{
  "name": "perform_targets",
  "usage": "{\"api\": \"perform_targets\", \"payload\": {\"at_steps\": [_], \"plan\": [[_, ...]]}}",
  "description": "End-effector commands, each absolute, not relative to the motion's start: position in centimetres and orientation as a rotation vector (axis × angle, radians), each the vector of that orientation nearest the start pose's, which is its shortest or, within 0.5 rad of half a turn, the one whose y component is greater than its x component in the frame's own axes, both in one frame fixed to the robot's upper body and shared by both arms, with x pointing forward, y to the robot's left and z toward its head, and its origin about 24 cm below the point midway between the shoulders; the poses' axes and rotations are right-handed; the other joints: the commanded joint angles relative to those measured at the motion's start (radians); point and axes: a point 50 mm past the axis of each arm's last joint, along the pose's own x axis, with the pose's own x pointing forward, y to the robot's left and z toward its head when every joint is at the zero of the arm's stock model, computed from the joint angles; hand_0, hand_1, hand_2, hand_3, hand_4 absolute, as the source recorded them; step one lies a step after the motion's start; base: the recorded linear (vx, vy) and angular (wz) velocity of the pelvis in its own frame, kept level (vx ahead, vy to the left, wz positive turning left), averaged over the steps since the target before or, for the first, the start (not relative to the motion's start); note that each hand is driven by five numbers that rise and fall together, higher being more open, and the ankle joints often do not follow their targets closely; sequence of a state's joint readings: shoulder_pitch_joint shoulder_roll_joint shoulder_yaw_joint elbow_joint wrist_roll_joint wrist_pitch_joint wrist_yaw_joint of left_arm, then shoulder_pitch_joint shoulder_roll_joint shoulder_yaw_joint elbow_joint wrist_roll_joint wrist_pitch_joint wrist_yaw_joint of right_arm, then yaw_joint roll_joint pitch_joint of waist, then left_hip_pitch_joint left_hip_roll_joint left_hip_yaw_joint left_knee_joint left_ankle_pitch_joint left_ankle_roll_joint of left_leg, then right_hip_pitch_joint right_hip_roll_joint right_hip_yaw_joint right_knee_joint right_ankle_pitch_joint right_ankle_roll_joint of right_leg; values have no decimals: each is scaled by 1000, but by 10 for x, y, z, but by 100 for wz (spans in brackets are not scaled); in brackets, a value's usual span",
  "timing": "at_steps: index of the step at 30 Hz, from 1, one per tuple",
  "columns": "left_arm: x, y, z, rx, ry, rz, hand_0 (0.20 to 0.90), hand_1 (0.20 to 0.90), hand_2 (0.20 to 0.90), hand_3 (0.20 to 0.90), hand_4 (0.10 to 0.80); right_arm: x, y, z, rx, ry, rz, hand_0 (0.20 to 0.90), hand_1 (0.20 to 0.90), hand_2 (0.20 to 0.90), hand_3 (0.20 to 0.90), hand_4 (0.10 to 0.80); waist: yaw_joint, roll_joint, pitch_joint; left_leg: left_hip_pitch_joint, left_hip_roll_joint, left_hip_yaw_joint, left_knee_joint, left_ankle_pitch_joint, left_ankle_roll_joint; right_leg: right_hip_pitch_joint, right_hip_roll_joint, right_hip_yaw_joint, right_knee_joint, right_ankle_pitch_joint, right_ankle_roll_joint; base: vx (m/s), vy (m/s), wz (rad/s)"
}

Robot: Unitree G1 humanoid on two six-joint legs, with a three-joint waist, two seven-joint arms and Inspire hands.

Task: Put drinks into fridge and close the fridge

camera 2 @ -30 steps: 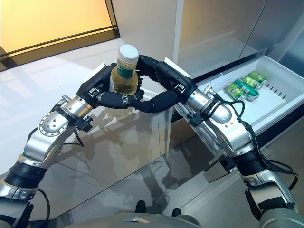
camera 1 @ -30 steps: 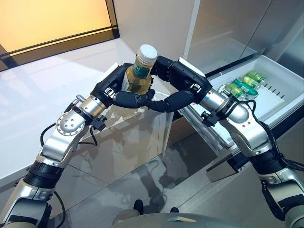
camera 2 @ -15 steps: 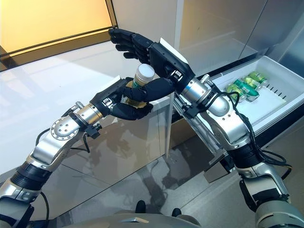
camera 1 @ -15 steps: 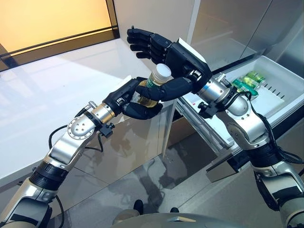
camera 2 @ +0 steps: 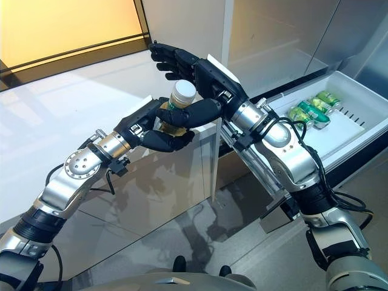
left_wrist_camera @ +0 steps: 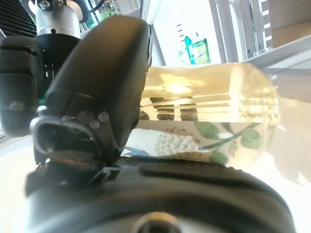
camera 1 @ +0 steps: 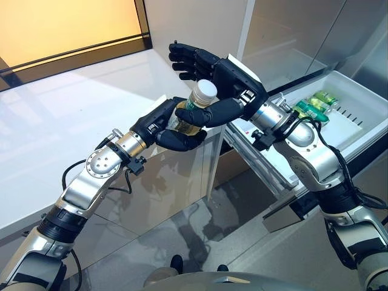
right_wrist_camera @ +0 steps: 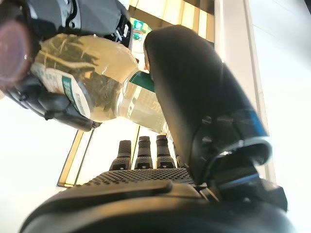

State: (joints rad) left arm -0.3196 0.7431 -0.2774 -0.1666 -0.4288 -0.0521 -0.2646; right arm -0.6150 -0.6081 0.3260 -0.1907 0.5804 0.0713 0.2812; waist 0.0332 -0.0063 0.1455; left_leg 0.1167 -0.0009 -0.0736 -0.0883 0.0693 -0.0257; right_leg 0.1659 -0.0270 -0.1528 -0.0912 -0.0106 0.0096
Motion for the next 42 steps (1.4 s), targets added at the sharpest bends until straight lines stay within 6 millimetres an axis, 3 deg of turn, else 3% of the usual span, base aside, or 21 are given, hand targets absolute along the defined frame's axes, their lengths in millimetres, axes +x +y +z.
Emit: {"api": "perform_targets", "payload": {"at_steps": [1,13,42], "plan": [[279,166,250,356,-794,-567,300,300,300,200,100,291,-118,250,-92,-610,780,900,900,900,900,800,1,-19,-131,19,-43,8,1,-85,29,-28,-18,8,26,27,60,0,0,0],[272,163,260,323,-883,-566,300,300,300,200,100,295,-116,239,-63,-541,805,900,900,900,900,800,2,-23,-129,19,-43,7,1,-85,28,-27,-18,6,25,27,59,0,0,0],[265,141,271,161,-952,-687,300,300,300,200,100,297,-90,223,-126,-455,914,900,900,900,900,800,2,-25,-127,23,-45,6,1,-84,26,-21,-19,5,24,26,59,0,0,0]]}}
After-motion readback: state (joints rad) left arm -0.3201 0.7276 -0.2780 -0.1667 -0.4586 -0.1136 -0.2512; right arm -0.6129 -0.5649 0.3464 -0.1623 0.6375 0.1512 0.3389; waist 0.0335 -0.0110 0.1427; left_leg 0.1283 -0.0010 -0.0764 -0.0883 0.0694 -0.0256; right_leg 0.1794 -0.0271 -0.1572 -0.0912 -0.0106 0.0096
